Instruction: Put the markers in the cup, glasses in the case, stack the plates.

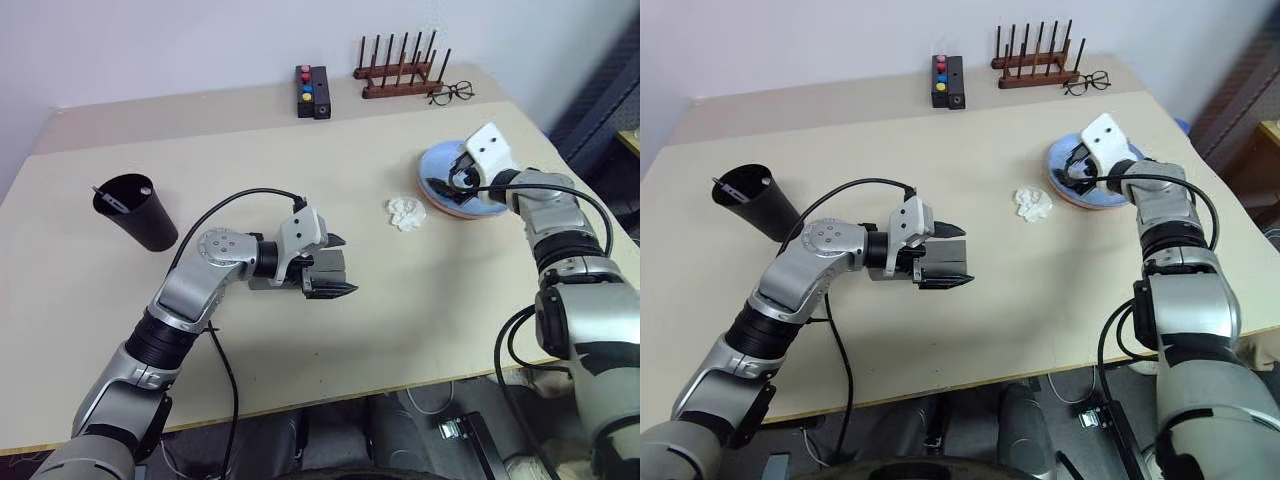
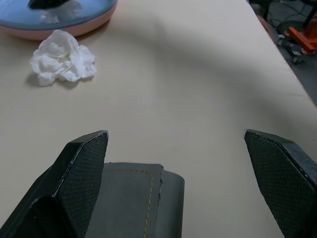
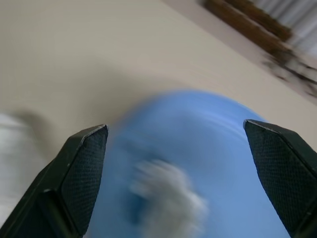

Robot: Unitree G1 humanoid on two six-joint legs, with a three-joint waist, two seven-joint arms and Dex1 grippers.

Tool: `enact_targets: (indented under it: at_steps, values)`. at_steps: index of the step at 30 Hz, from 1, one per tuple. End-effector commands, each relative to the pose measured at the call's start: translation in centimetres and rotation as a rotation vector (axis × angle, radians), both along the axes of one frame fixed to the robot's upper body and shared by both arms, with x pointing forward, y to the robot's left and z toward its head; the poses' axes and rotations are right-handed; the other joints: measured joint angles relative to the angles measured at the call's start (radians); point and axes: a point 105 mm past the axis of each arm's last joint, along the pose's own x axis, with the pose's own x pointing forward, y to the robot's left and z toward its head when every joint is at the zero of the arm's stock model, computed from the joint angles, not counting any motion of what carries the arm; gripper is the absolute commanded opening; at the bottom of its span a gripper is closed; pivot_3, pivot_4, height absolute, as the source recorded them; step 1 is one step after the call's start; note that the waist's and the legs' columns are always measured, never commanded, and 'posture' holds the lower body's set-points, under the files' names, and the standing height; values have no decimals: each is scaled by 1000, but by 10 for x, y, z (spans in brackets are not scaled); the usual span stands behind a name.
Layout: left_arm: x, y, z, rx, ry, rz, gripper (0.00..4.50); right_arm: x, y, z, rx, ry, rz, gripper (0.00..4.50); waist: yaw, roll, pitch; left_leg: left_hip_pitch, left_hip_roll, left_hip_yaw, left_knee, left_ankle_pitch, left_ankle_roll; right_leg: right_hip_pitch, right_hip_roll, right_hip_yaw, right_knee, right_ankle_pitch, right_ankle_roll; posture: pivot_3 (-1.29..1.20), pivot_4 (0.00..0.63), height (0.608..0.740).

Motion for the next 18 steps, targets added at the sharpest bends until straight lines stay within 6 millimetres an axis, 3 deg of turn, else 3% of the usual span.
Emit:
enact_targets:
  at_steps: [1,9,18]
  values:
    - [-3,3,8,-20,-23,5,4500,-11,18,9,41,-3,157,4443,2,0,0,0,0,0,0,0,0,0,0,0,0,0,0,0,150,740]
    - [-5,4,8,-27,-17,18,4500,-32,39,-11,70,125,323,4443,0,0,0,0,0,0,1,0,0,0,0,0,1,0,0,0,150,740]
    - [-7,7,8,-24,-18,36,4500,-31,39,-30,48,184,291,4443,1,0,0,0,0,0,1,0,0,0,0,0,1,0,0,0,150,740]
